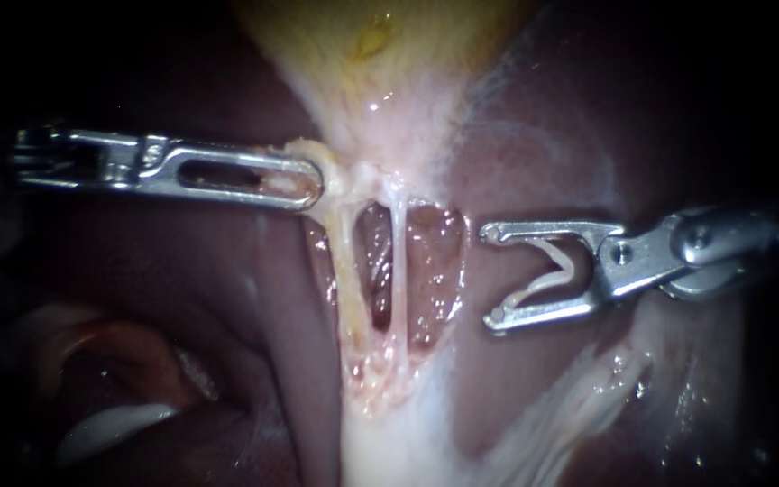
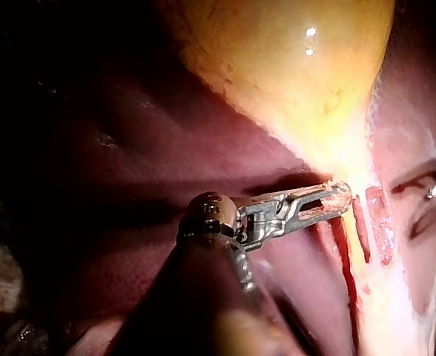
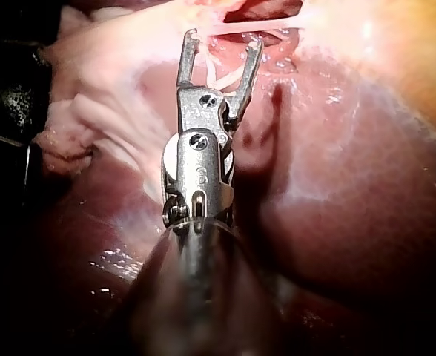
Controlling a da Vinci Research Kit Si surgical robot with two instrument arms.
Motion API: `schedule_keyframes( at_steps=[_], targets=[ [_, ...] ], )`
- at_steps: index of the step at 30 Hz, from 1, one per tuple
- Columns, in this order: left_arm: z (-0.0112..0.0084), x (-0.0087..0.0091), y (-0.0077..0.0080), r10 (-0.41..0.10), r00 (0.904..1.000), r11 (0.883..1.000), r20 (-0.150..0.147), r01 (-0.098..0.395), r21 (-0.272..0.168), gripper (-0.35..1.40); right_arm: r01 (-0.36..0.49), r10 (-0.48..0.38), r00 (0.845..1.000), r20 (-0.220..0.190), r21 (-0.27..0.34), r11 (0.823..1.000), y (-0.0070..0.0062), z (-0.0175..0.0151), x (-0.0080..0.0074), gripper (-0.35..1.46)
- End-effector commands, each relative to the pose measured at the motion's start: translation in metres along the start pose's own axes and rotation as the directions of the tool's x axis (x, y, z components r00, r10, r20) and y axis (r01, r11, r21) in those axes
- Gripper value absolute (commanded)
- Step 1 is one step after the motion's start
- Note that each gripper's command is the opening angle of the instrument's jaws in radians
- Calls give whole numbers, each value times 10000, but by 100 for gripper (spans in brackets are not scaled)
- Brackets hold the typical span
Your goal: Clipping first clip left tube
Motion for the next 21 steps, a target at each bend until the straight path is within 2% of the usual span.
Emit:
schedule_keyframes(
  at_steps=[1, 11, 21],
  targets=[
    [-1, 1, -1, -5, 10000, 10000, 23, 5, 20, -35, -2, 2, 10000, 6, -5, 10000, 0, 1, 0, 50],
    [-5, 1, -1, 0, 10000, 10000, 30, 0, 6, -35, 35, -35, 10000, 25, 35, 10000, -1, 25, -2, 50],
    [-5, 2, -2, -2, 10000, 10000, 33, 2, 2, -35, -213, 208, 9995, 220, 227, 9995, -8, 81, -25, 50]
  ],
)
